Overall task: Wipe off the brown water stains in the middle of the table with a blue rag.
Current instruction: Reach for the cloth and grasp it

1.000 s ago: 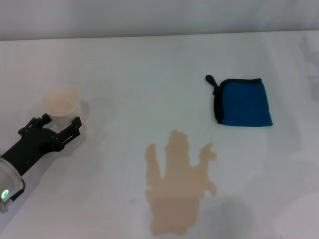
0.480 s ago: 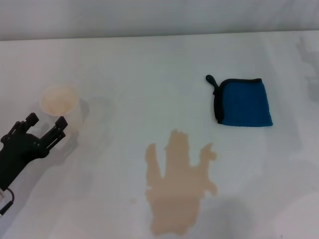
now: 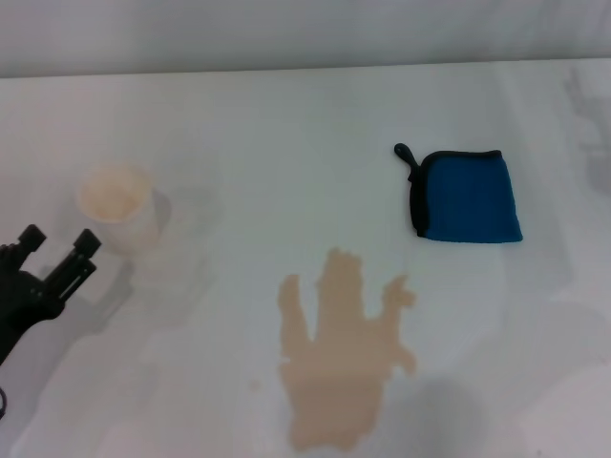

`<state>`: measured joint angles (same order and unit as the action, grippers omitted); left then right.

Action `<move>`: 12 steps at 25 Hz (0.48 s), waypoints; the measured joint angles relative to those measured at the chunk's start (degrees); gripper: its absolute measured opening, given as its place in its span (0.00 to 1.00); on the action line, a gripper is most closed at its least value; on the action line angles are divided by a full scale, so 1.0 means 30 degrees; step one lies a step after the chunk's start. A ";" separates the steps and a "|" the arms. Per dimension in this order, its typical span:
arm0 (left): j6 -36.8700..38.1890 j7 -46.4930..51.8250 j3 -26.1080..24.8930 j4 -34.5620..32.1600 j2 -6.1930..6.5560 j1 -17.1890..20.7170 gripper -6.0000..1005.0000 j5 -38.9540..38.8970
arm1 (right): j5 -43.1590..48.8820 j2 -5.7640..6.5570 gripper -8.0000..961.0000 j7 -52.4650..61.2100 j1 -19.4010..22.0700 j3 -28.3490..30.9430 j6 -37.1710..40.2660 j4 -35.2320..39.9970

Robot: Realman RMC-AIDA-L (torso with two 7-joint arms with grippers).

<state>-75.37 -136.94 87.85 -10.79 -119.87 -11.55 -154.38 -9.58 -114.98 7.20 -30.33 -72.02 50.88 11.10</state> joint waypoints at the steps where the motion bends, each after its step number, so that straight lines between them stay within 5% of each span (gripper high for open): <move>1: -0.0079 0.0001 0.0002 0.0001 -0.0002 0.0094 0.88 -0.0177 | -0.0001 0.0000 0.86 0.0048 -0.0009 -0.0055 -0.0006 0.0051; 6: -0.0179 -0.0004 -0.0017 0.0034 -0.0003 0.0640 0.88 -0.1896 | 0.0015 0.0188 0.86 0.0881 0.0195 -0.2401 -0.2335 0.2207; 12: -0.0027 -0.0104 -0.0016 0.0462 0.0034 0.0730 0.88 -0.4021 | 0.0470 0.1167 0.86 0.1516 -0.0218 -0.5069 -1.3058 0.7758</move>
<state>-75.45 -137.25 87.80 -9.40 -119.77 -9.36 -166.44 -8.17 -111.48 11.75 -30.98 -87.23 11.70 34.38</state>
